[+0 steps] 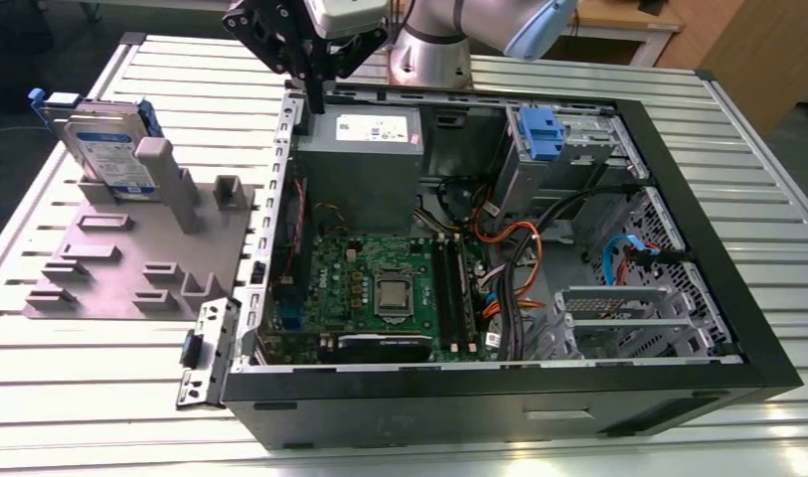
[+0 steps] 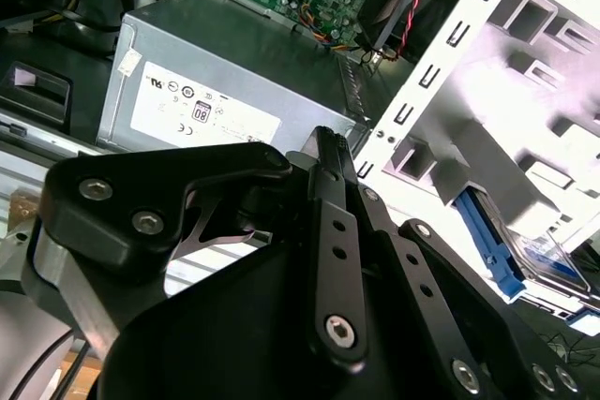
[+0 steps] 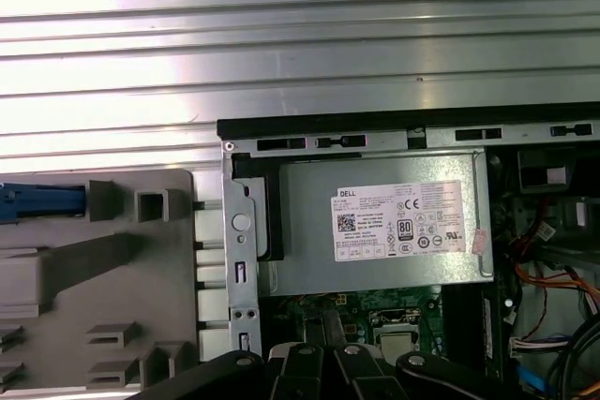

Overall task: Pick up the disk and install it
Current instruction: 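Reach for the disk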

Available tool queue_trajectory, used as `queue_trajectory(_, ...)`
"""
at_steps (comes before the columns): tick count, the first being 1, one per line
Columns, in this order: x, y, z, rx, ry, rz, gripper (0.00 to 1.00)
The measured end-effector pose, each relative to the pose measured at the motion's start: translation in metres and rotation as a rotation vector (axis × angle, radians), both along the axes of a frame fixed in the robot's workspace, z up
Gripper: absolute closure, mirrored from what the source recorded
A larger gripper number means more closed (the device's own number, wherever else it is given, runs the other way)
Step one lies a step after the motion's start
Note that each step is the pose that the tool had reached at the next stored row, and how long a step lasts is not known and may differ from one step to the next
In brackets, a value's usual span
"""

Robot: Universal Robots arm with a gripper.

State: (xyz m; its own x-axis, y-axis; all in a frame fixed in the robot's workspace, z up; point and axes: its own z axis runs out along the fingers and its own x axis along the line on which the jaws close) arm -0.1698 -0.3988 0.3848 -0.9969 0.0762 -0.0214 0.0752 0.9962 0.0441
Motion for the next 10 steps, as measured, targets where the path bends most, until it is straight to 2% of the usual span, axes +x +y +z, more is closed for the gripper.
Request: queue_trajectory(10, -0.0025, 0.0, -0.0001, 0.0, 0.0, 0.0, 0.89)
